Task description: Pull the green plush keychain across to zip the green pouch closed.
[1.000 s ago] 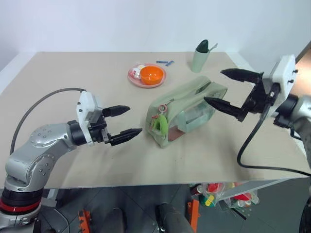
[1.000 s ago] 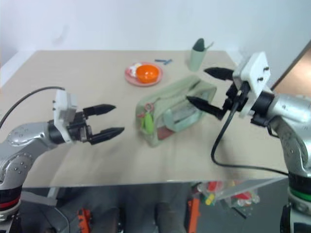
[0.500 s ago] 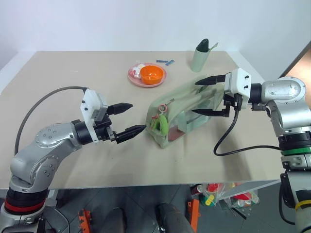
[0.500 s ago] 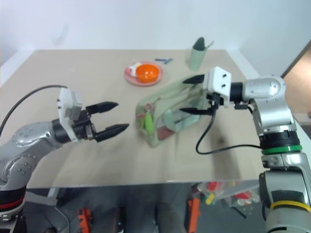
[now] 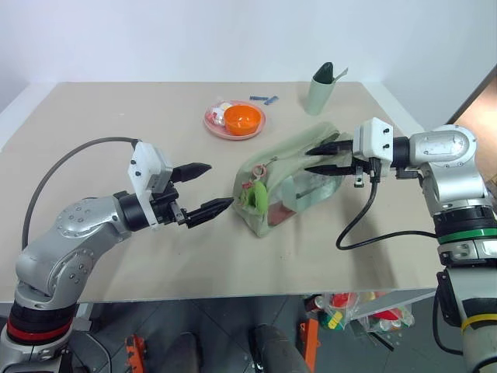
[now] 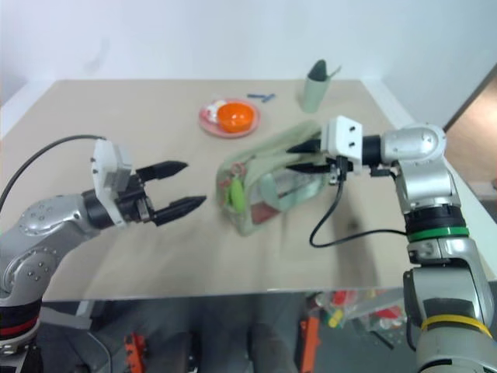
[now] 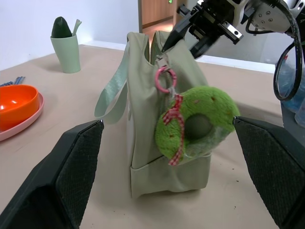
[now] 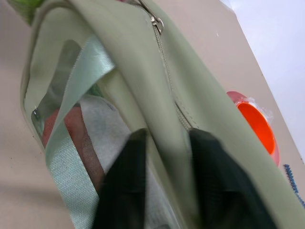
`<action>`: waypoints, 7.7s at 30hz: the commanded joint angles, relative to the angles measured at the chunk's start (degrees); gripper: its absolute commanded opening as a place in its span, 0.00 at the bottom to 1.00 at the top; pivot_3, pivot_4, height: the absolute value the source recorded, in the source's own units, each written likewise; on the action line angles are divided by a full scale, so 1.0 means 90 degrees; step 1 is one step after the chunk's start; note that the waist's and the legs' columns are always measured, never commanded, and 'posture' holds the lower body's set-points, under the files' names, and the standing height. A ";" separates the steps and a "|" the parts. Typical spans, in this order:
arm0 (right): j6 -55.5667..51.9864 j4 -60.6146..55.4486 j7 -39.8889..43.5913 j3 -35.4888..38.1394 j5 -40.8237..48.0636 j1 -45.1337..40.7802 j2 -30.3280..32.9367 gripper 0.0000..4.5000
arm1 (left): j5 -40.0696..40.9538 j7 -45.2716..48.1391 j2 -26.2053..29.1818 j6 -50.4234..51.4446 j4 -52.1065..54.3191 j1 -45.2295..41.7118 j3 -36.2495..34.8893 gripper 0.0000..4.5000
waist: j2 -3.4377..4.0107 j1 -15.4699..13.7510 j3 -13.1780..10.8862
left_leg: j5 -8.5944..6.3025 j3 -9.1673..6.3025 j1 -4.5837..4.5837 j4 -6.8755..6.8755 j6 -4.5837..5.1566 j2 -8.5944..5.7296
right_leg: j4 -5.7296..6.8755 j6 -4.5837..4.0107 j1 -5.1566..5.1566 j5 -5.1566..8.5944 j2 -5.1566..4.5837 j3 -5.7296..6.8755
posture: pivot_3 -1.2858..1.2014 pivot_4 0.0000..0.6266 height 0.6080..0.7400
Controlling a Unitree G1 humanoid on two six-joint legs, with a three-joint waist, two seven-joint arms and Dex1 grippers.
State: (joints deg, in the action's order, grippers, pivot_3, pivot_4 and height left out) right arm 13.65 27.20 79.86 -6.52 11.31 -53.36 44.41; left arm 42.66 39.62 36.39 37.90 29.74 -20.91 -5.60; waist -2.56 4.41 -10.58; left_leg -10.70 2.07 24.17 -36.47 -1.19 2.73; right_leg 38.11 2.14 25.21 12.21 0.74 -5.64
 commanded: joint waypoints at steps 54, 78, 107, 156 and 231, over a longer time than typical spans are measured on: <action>-0.6295 -0.4589 -0.2201 -0.0934 -0.1074 -0.0534 -0.0904 0.37 | -0.1402 -0.0072 -0.0108 -0.1483 -0.0826 0.0191 -0.0499 1.00 | 0.0010 -0.0032 -0.0006 | 0.0000 0.0000 0.0015 -0.0004 -0.0002 0.0002 | 0.0008 -0.0024 0.0013 0.0016 -0.0006 0.0009 | 0.52 0.24 1.00; -0.4534 -0.2869 -0.1793 0.1806 0.0739 0.1836 -0.0046 1.00 | -0.1210 0.0262 -0.0044 -0.1133 -0.0818 -0.0281 -0.0230 1.00 | 0.0003 0.0055 -0.0002 | 0.0000 -0.0001 -0.0007 0.0001 0.0002 0.0002 | 0.0006 -0.0001 0.0005 -0.0010 0.0010 -0.0004 | 0.52 0.24 1.00; -0.3523 -0.2696 -0.1801 0.1428 0.1034 0.1813 -0.0644 0.03 | -0.0974 -0.0133 -0.0096 -0.0824 -0.0799 0.0017 -0.0541 1.00 | 0.0004 0.0019 -0.0003 | 0.0001 -0.0002 0.0003 -0.0002 0.0003 0.0001 | 0.0002 0.0006 0.0005 -0.0010 0.0009 -0.0007 | 0.52 0.24 1.00; -0.2968 -0.2545 -0.1719 0.1267 0.0825 0.1963 -0.0209 0.00 | 0.0656 -0.0295 -0.0461 0.0132 -0.1429 -0.1891 -0.0716 0.02 | 0.0000 -0.0001 -0.0005 | 0.0002 -0.0008 0.0009 -0.0007 -0.0001 -0.0008 | -0.0004 0.0019 -0.0001 -0.0013 0.0002 -0.0005 | 0.52 0.24 1.00; -0.4550 -0.2898 -0.1453 0.1362 0.1542 0.1646 0.0467 0.62 | -0.1708 0.0353 -0.0725 -0.0978 -0.2214 -0.0920 0.0327 0.00 | 0.0002 -0.0028 -0.0007 | 0.0003 -0.0006 0.0008 -0.0013 0.0001 -0.0009 | 0.0001 0.0024 -0.0001 -0.0019 -0.0001 -0.0008 | 0.52 0.24 1.00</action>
State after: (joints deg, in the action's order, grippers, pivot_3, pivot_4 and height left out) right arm -24.96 2.75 66.13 2.79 23.41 -36.53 46.50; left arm 27.37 42.07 29.63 29.81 8.50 -28.39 -2.71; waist -2.54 4.16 -10.65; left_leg -10.67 2.01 24.24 -36.58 -1.19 2.65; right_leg 38.11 2.37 25.19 12.04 0.73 -5.70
